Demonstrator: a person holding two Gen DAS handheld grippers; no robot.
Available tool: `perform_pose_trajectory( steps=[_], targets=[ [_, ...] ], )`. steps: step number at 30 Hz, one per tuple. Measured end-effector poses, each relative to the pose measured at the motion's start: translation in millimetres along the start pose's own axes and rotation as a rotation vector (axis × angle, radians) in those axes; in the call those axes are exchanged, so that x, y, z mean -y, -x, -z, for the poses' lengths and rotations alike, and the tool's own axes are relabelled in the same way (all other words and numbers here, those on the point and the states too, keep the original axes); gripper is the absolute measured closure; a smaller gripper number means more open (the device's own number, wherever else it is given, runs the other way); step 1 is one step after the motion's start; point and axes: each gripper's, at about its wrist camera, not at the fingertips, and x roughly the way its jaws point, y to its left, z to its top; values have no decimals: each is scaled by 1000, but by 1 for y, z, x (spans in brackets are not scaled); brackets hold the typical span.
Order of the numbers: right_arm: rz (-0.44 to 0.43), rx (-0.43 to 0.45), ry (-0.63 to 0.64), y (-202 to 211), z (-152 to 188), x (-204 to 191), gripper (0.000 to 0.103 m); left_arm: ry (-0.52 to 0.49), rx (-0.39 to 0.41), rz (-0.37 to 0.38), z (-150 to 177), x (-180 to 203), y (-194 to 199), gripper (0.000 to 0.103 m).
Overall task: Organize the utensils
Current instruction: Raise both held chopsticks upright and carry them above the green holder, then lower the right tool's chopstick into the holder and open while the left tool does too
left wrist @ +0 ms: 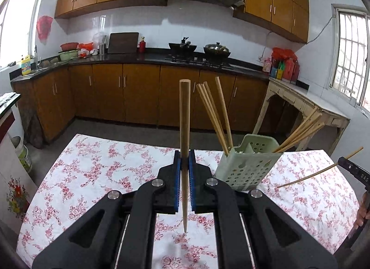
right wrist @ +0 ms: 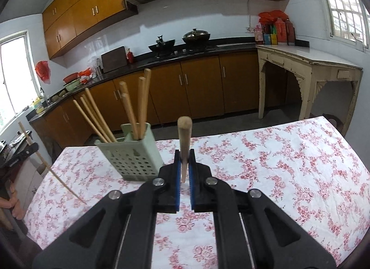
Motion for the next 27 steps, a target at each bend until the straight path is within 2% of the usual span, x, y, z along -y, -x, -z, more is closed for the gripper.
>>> perform_pose_trajectory(
  steps=[5,10,15,21,27],
  targets=[
    [-75,-17,9,16,-17,-20,96,-1,48,17,-19,11,9,96],
    [-162,0,19,39,-48,-46,96,7,135,27,-58,30,22,96],
    [-185,31,52,49,-84,-71,96,21,225,25,-97,49,31,96],
    [-160,11,54,24,-120,-85,96,32,286,35,-130,72,25,96],
    [-118,-88,86,-23,-133,-93,96,0,280,30,-125,95,-11,96]
  ],
)
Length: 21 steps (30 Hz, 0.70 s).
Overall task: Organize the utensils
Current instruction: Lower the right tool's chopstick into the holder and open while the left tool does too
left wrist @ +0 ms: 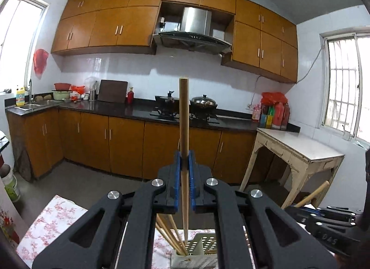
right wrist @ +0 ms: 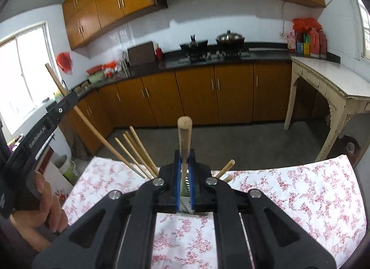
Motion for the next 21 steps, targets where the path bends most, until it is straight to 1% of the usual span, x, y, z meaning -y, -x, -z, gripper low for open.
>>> perform_pose_trajectory(
  steps=[2,6,9,15,18,21],
  targets=[
    [5,-48,-2,-17,-4,2,96,-6,-15,-8,8,3,-9,96],
    [10,-111,-12,-45,-7,6,96,-4,-59,-30,24,4,-31,96],
    [2,-123,-20,-53,-8,7,96,12,-77,-29,28,2,-40,96],
    [-10,-134,-23,-62,-4,6,96,12,-70,-28,28,5,-48,96],
    [-10,-137,-18,-64,-1,5,96,28,-73,-24,29,4,-51,96],
    [-14,-141,-17,-65,0,6,96,27,-93,-28,33,6,-55,96]
  ],
)
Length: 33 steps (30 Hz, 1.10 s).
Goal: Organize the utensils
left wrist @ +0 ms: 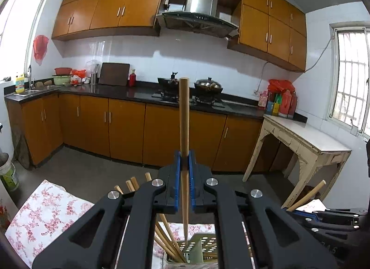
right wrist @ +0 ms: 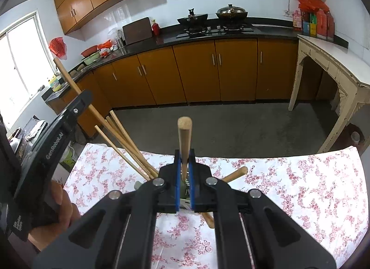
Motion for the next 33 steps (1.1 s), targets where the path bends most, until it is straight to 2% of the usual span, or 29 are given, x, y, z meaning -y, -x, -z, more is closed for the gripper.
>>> perform_pose_trajectory(
  steps=[6,10,12,14,15,16,22,25,28,32,33],
  targets=[
    [3,-9,4,-1,1,2,96,-3,-36,-5,4,1,-4,96],
    [33,-34,21,-8,-1,-3,93,-50,-116,-36,13,7,-15,95],
    [45,-31,22,-8,0,-3,76,-52,-128,-42,15,6,-15,93],
    [57,-5,22,-2,0,-3,71,-54,-134,-54,15,3,-13,84],
    [57,2,20,0,0,-3,71,-53,-134,-57,14,1,-10,74],
    [57,9,13,2,-1,-2,71,-53,-128,-59,13,-1,-6,69],
    [57,78,-23,29,0,3,65,-53,-101,-74,6,-14,18,66],
    [65,110,-21,43,6,2,58,-59,-94,-86,6,-24,31,63],
    [75,140,-14,55,16,2,49,-64,-93,-99,10,-33,44,59],
    [74,199,-6,72,45,0,31,-80,-100,-99,22,-43,65,53],
    [80,217,3,76,54,-2,25,-86,-98,-99,25,-43,70,48]
  ],
)
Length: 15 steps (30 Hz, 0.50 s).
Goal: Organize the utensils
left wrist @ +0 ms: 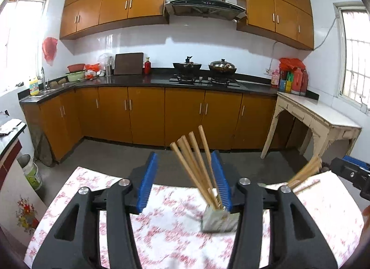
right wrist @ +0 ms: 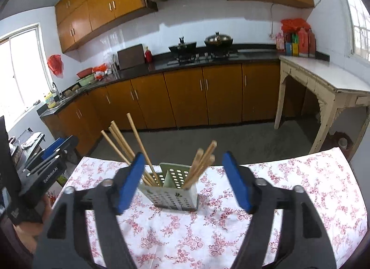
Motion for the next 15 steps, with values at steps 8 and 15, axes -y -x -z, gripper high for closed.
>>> perform_pose_trajectory(
  steps=[8,15],
  targets=[
    [56,175,84,46,77,-20,4,-25,120,1,47,-16,63,7],
    [161,259,182,69,148,-46,4,-21,185,-18,107,-26,106,2]
  ],
)
